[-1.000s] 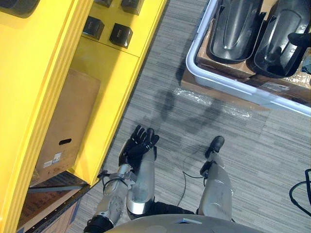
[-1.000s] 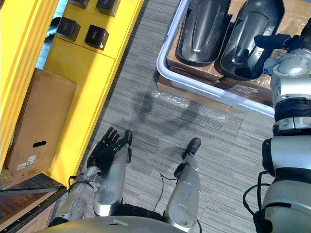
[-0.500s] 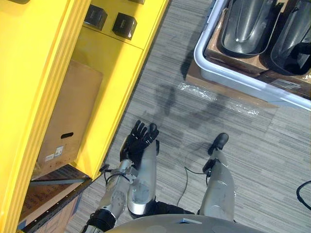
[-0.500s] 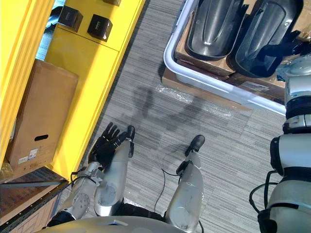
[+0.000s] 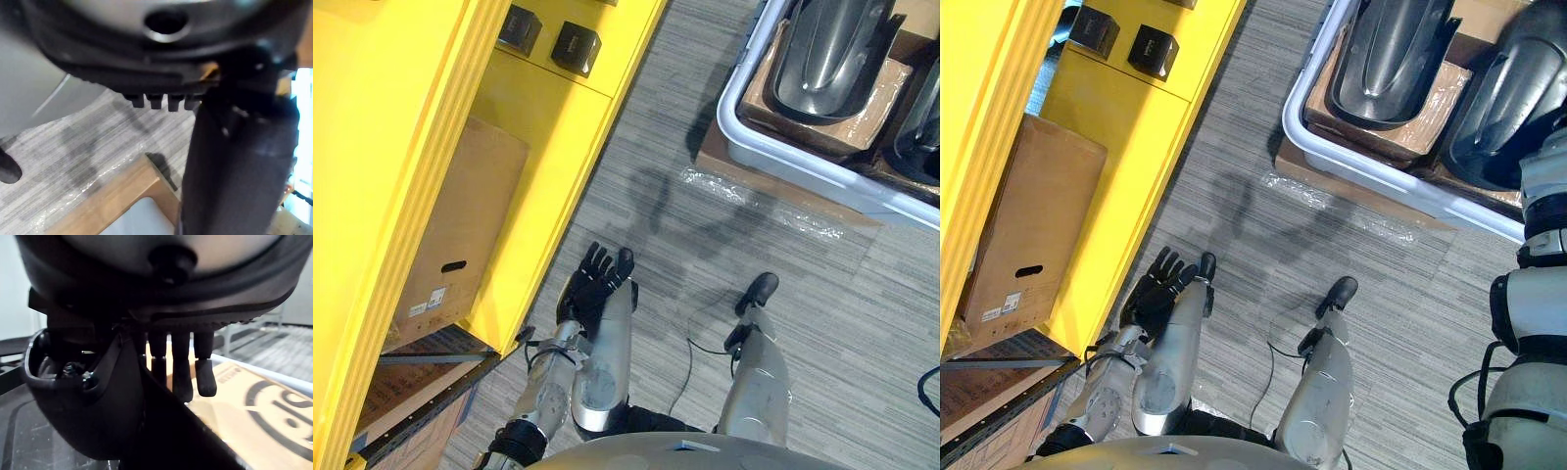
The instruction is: Walk over and take three plastic housings, then place them on the shelf
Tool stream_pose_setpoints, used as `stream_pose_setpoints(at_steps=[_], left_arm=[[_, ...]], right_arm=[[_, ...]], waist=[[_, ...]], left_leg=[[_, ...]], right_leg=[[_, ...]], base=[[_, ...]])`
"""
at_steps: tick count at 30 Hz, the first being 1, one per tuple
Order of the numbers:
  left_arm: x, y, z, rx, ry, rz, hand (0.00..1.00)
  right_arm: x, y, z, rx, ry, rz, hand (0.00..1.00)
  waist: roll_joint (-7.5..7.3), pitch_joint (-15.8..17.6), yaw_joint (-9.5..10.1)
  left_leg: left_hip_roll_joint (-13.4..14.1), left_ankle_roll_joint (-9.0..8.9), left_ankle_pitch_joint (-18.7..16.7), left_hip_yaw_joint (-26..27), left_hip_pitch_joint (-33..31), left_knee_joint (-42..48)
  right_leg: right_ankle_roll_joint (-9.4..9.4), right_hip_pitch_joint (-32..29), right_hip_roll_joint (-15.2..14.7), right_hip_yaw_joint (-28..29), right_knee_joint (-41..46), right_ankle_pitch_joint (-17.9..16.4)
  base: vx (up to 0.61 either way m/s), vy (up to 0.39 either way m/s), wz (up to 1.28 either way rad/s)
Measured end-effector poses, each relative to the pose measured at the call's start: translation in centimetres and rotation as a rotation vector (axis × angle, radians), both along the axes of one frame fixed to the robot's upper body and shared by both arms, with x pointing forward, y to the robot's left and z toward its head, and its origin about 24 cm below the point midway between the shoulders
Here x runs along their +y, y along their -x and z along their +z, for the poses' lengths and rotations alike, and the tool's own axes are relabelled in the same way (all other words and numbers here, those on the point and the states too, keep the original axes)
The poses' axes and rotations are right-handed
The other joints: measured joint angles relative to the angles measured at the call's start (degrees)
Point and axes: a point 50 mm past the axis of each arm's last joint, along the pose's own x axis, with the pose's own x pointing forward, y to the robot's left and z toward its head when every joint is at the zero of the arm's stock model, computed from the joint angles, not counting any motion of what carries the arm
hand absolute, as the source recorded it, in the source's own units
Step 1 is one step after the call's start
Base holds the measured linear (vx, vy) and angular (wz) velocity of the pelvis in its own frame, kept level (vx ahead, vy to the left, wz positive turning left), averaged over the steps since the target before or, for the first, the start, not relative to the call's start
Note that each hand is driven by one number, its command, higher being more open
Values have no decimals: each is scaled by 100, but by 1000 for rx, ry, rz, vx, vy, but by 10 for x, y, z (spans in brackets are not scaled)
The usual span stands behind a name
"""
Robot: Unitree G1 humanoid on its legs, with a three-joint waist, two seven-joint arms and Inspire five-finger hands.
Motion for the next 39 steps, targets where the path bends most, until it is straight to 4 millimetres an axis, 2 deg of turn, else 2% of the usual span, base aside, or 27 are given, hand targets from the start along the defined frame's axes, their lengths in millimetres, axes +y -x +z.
stream_pose_setpoints(at_steps=[9, 16, 19, 22, 25, 27, 29, 33, 37, 39], left_arm=[[12, 13, -5, 38, -8, 17, 100], [21, 28, -6, 57, -1, 70, 100], [29, 23, 6, 5, -34, 100, 100], [45, 16, 22, -61, -54, 173, 100], [57, 10, 42, -152, -92, 211, 100], [65, 7, 57, -220, -131, 223, 100], [73, 2, 77, -304, -203, 204, 100], [68, -3, 95, -386, -253, 168, 100], [54, -15, 116, -487, -249, 93, 100], [39, -24, 125, -532, -235, 17, 100]], right_arm=[[-15, 18, -11, 70, -91, -128, 0], [-23, 26, 0, -98, -37, -147, 0], [-25, 30, 13, -250, 51, -104, 0], [-15, 27, 27, -390, 151, -2, 0], [-8, 29, 25, -465, 217, 77, 0], [1, 23, 17, -506, 218, 130, 0], [17, 12, 3, -545, 198, 199, 0], [41, -2, -29, -517, 194, 303, 0], [62, -8, -64, -468, 194, 387, 0], [70, -10, -80, -447, 163, 407, 0]], waist=[[12, -8, -171], [13, -9, -397], [-4, 2, -463], [-76, 48, -579], [-161, 60, -611], [-326, 26, -630], [-610, -47, -651], [-883, -346, -699], [-983, -711, -717], [-1006, -913, -731]], left_leg=[[6, 42, -116, 82, 242, 129], [7, 28, -102, 140, 676, -88], [3, 14, -54, 154, 924, -284], [6, -23, 31, 151, 1219, -539], [24, -49, 113, 156, 1599, -834], [52, -81, 188, 159, 1748, -1027], [97, -130, 327, 166, 1919, -1302], [97, -149, 471, 224, 2282, -1708], [96, -152, 502, 340, 2615, -1915], [98, -152, 503, 374, 2758, -1995]], right_leg=[[8, 254, -8, 72, -15, 5], [26, 669, -4, 47, -206, 19], [34, 896, 0, -1, -323, 24], [32, 1138, 9, -62, -404, 22], [15, 1447, 30, -128, -478, 11], [-18, 1544, 59, -177, -517, -13], [-66, 1596, 108, -219, -534, -47], [-67, 1810, 110, -249, -639, -48], [-64, 2095, 117, -250, -812, -50], [-63, 2248, 135, -251, -930, -50]], base=[[-21, 67, -4], [16, 41, 0], [43, 20, 5], [57, 0, 8], [65, -12, 8], [54, -29, 4], [49, -47, 3], [60, -14, 3], [46, 10, -5], [29, 6, -8]])
